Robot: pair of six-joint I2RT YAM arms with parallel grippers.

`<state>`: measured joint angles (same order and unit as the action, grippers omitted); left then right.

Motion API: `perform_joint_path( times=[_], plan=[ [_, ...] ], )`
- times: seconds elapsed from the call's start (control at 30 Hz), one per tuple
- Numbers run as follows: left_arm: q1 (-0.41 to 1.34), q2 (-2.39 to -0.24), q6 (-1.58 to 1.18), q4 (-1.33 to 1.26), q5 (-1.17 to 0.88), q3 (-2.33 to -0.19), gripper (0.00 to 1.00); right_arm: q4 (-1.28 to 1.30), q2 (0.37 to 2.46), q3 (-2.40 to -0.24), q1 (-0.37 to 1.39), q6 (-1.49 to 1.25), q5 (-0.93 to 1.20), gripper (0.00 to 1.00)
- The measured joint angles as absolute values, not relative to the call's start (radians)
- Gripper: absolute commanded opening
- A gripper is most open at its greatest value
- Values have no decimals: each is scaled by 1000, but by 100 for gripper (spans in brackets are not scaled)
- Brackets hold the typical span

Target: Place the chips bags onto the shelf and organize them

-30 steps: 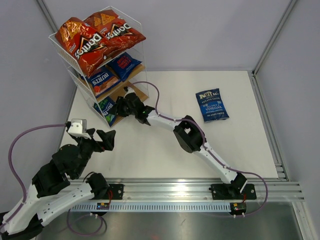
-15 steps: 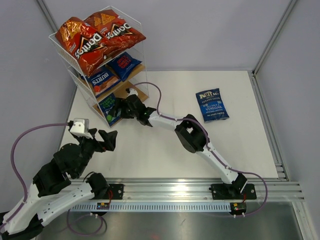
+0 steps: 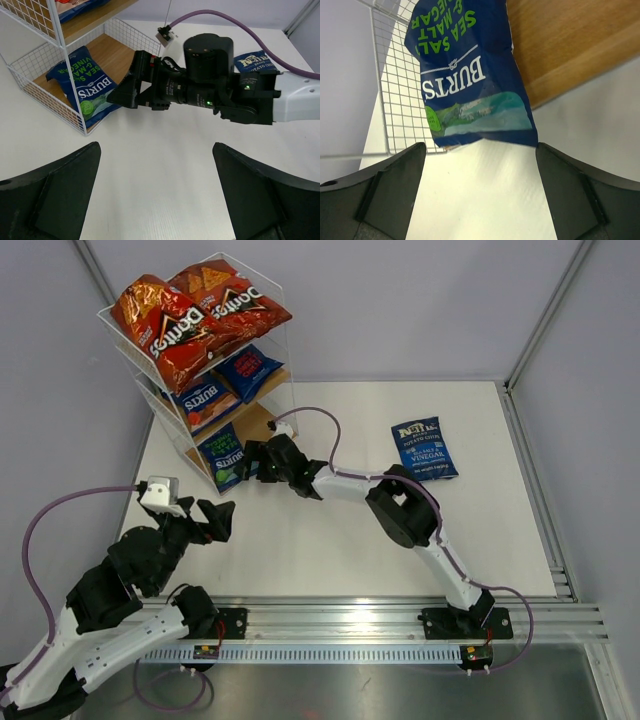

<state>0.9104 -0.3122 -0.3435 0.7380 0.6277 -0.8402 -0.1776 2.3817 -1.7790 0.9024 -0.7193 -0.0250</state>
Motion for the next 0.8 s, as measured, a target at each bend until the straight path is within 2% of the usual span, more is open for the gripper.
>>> perform_joint_path(
  times=[0.27, 0.43, 0.67, 0.8],
  plan=[
    [910, -335, -344, 738, 623, -840, 99, -310, 2162, -1416, 879, -736, -73, 99],
    [910, -381, -368, 727, 569, -840, 99, -311, 1914, -1172, 809, -716, -121, 100],
    [907, -516, -500, 597, 413, -776, 99, -96, 1528, -1020, 646, -633, -224, 99],
    [907, -665, -552, 479, 307, -738, 99, 62, 1338, -941, 577, -583, -283, 99]
  ],
)
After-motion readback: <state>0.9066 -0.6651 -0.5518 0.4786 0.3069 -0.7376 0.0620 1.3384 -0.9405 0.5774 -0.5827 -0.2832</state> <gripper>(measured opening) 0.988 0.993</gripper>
